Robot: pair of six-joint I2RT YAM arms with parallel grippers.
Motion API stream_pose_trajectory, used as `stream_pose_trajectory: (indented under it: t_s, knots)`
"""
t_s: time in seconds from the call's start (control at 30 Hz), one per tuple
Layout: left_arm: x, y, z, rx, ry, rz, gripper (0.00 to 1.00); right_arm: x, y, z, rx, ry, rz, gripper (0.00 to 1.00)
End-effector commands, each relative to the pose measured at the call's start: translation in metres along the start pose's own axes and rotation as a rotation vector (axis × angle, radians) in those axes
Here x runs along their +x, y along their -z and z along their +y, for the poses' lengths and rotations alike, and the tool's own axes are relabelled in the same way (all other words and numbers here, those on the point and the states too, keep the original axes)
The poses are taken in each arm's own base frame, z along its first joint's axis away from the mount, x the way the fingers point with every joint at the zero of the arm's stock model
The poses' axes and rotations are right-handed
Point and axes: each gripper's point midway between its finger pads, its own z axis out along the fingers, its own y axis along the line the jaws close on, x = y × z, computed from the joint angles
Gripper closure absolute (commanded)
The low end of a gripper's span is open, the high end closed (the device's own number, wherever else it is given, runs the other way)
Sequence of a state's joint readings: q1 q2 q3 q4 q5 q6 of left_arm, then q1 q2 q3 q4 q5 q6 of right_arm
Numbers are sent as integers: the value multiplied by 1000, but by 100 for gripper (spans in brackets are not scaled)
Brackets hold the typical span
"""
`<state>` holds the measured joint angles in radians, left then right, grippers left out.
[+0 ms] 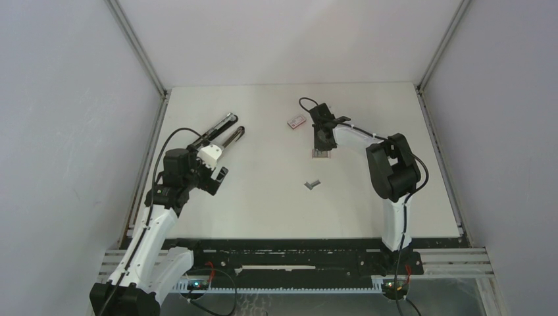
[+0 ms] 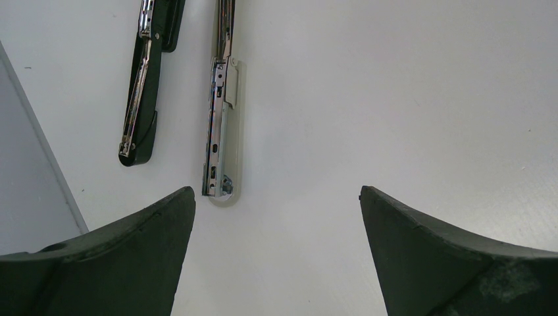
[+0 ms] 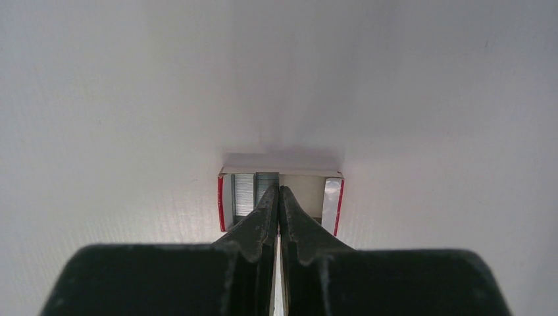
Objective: Unload the staples from the stapler
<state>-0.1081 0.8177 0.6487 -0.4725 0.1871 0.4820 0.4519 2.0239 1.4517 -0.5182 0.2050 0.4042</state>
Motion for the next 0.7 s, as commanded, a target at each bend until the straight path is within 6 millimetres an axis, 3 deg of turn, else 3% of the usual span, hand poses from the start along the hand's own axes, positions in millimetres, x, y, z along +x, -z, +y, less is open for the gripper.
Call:
stream_pose_trajectory:
  t_s: [0.0,0.67]
  knots:
    - [1,-3,2,-12,-16,-16,0,-16,-2,2,10,-6,-43,100]
    - [2,-4,2,-10,-18,-16,0,-17,1,7,-3,13,-48,100]
